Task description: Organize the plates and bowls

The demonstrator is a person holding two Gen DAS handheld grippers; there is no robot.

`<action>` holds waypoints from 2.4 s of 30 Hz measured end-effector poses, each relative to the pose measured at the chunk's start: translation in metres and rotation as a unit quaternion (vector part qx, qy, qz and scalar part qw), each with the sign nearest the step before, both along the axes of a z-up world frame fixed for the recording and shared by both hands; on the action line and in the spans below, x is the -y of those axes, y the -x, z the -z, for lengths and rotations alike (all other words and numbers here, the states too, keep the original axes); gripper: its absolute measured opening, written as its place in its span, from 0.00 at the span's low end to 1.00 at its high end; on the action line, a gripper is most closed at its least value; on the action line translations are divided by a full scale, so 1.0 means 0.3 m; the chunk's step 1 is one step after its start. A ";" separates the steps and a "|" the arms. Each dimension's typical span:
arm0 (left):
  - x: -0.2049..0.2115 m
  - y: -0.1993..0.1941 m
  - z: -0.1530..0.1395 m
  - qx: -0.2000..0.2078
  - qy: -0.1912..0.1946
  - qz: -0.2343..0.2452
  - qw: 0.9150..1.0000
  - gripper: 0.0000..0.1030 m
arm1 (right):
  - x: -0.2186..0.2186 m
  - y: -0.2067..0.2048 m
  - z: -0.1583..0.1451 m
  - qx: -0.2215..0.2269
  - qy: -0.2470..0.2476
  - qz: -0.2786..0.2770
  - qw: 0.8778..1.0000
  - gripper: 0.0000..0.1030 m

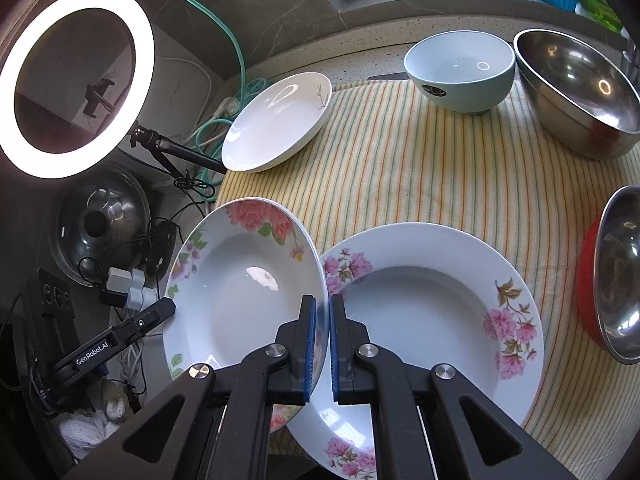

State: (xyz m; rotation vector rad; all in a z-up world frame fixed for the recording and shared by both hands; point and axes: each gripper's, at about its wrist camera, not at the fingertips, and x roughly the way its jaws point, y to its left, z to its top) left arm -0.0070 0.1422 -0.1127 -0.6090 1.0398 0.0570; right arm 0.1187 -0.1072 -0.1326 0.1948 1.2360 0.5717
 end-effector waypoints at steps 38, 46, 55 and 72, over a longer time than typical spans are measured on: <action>0.311 -0.124 0.089 -0.039 -0.001 0.113 0.993 0.07 | 0.365 0.064 0.091 -0.022 0.024 0.106 0.994 0.06; 0.321 -0.130 0.106 -0.044 -0.004 0.115 0.992 0.07 | 0.357 0.058 0.097 -0.020 0.031 0.107 0.994 0.06; 0.324 -0.127 0.107 -0.044 -0.007 0.119 0.992 0.07 | 0.347 0.059 0.108 -0.016 0.044 0.101 0.994 0.06; 0.265 -0.089 0.058 -0.029 -0.013 0.100 0.994 0.07 | 0.366 0.093 0.067 0.010 0.061 0.105 0.992 0.09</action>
